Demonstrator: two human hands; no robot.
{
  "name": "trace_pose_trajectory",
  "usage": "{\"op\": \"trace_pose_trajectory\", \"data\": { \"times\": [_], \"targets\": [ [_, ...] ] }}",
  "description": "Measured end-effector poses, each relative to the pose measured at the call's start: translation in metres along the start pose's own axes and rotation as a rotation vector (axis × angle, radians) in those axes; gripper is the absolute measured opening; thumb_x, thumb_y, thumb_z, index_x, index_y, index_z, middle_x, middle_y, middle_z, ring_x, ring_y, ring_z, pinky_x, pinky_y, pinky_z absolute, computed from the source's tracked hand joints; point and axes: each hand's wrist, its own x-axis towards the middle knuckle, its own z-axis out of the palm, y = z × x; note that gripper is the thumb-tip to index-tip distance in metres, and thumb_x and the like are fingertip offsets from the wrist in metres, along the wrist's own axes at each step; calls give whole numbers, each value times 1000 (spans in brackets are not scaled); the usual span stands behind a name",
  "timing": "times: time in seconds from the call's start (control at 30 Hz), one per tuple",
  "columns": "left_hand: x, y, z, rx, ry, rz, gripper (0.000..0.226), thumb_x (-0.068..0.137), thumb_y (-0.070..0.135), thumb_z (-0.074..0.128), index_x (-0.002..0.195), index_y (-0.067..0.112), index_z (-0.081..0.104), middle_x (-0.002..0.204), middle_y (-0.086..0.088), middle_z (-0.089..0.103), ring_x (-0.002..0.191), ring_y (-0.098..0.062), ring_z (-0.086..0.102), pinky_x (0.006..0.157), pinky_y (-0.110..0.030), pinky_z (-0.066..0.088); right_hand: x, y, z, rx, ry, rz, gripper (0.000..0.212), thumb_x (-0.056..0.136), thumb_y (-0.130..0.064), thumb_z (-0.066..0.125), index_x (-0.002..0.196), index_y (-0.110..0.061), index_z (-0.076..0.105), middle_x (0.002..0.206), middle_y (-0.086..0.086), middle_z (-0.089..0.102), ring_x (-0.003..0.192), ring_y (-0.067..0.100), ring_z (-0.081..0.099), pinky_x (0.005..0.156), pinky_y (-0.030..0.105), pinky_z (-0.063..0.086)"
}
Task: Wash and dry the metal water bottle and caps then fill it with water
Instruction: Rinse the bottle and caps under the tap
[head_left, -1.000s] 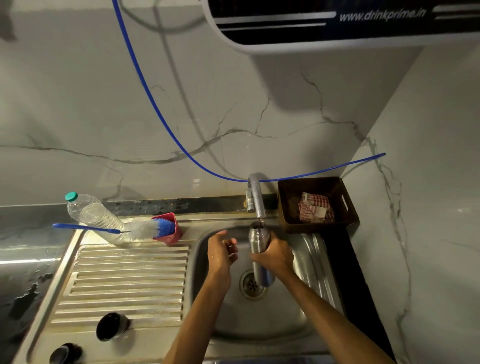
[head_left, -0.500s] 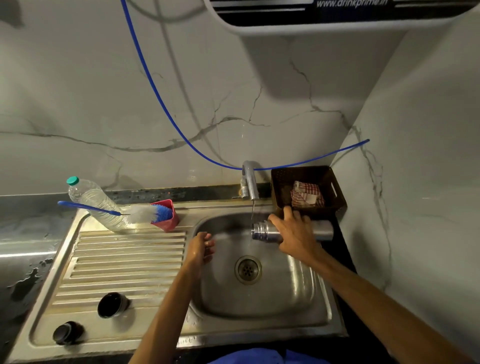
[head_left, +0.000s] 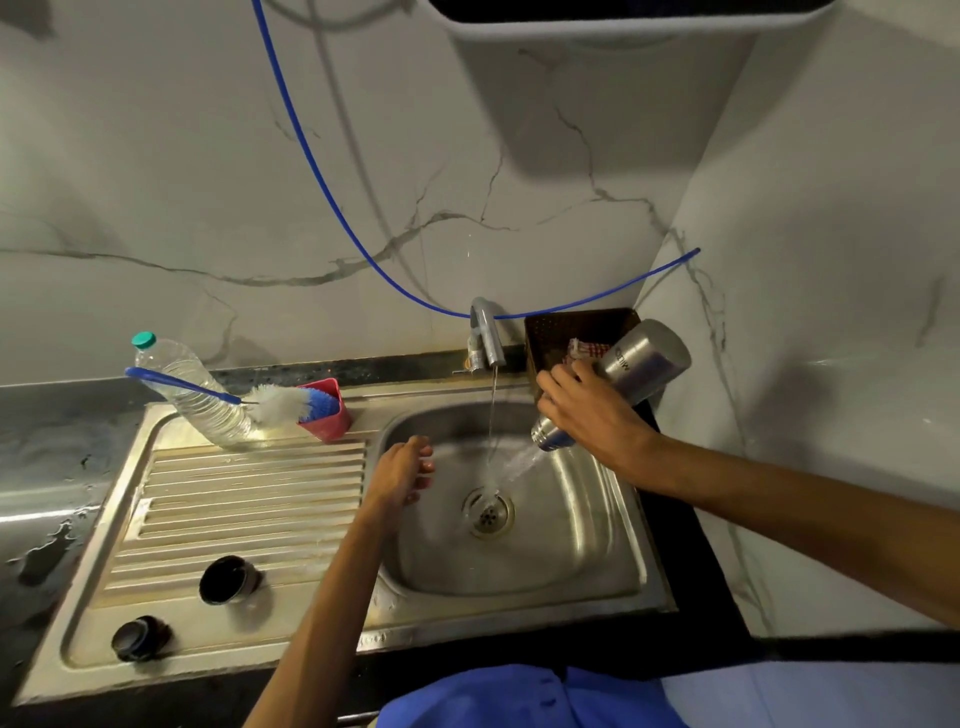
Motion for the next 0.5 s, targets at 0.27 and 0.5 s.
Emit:
{"op": "trace_pose_trajectory", "data": {
  "times": [0.27, 0.5],
  "targets": [
    [-23, -18, -17, -12, -52, 21, 25, 96, 43, 56, 97, 21, 69, 80, -1, 67, 69, -18, 58, 61, -30, 41, 6, 1, -37, -111, 1, 22, 46, 77, -34, 75, 116, -15, 59, 107, 15, 45, 97, 32, 48, 89, 49, 42],
    [-53, -28, -49, -80, -30, 23, 15, 102, 30, 54, 96, 19, 63, 77, -3, 62, 58, -15, 53, 58, -30, 35, 20, -39, -53, -189, 33, -48, 36, 86, -36, 69, 117, -18, 61, 108, 13, 47, 100, 33, 44, 88, 51, 36]
  ]
}}
